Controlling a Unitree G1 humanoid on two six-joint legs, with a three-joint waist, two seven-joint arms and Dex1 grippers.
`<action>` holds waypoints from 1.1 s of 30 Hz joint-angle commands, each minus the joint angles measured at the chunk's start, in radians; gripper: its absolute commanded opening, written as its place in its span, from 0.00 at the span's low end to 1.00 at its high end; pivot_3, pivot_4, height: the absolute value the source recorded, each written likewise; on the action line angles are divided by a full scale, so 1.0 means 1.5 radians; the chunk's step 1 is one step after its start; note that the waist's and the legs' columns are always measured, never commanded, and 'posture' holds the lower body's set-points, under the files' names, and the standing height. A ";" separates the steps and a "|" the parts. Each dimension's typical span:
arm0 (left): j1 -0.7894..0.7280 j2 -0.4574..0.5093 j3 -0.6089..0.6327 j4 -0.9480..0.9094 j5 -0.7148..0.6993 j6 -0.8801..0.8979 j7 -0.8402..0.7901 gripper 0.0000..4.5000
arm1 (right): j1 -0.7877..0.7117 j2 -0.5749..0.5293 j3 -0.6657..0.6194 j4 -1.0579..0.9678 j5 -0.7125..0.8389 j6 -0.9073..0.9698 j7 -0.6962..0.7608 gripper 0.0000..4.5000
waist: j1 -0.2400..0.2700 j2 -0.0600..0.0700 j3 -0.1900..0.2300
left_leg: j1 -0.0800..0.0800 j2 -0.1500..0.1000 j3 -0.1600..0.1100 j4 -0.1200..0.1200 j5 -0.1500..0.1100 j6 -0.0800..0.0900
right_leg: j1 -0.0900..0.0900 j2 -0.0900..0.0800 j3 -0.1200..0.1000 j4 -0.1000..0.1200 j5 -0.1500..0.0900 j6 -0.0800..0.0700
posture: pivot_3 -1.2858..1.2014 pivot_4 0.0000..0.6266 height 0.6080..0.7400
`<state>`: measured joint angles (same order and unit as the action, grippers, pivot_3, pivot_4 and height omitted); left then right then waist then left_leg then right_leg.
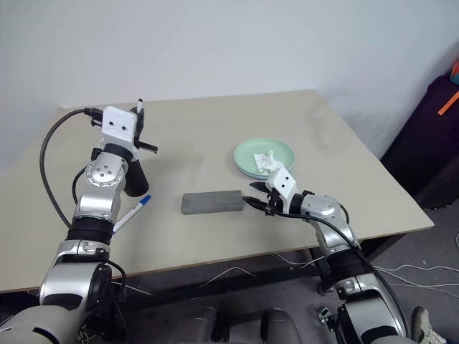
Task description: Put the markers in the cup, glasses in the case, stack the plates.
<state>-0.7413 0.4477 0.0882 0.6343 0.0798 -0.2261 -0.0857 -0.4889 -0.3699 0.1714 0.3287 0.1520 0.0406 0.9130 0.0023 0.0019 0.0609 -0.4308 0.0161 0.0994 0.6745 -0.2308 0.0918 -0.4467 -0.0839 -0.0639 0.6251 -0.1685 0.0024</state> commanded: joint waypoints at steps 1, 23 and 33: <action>-0.026 0.021 0.017 0.023 0.028 -0.044 0.067 0.01 | 0.001 -0.007 -0.016 -0.028 0.003 -0.010 -0.006 0.51 | 0.000 0.000 0.000 | 0.000 0.000 0.000 0.000 0.000 0.000 | 0.000 0.000 0.000 0.000 0.000 0.000 | 0.52 0.00 1.00; 0.050 -0.013 0.028 -0.107 -0.011 0.020 0.069 0.57 | -0.005 -0.005 -0.009 -0.025 0.002 -0.006 0.003 0.51 | 0.001 0.000 0.000 | 0.000 0.000 0.001 0.000 0.000 0.001 | 0.001 -0.001 -0.002 -0.001 0.001 0.002 | 0.52 0.00 1.00; 0.103 0.051 0.012 -0.333 -0.231 0.285 -0.280 0.57 | -0.021 0.004 -0.004 -0.004 0.000 -0.012 0.008 0.51 | -0.004 0.000 0.000 | 0.000 0.000 0.001 0.000 0.001 0.001 | 0.001 0.000 -0.002 0.000 0.000 0.002 | 0.52 0.00 1.00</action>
<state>-0.5947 0.4868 0.1023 0.2221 -0.2143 0.1365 -0.4170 -0.4984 -0.3665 0.1774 0.3364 0.1514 0.0403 0.9206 -0.0038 0.0014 0.0606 -0.4301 0.0167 0.1013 0.6751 -0.2298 0.0928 -0.4445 -0.0839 -0.0661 0.6243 -0.1681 0.0052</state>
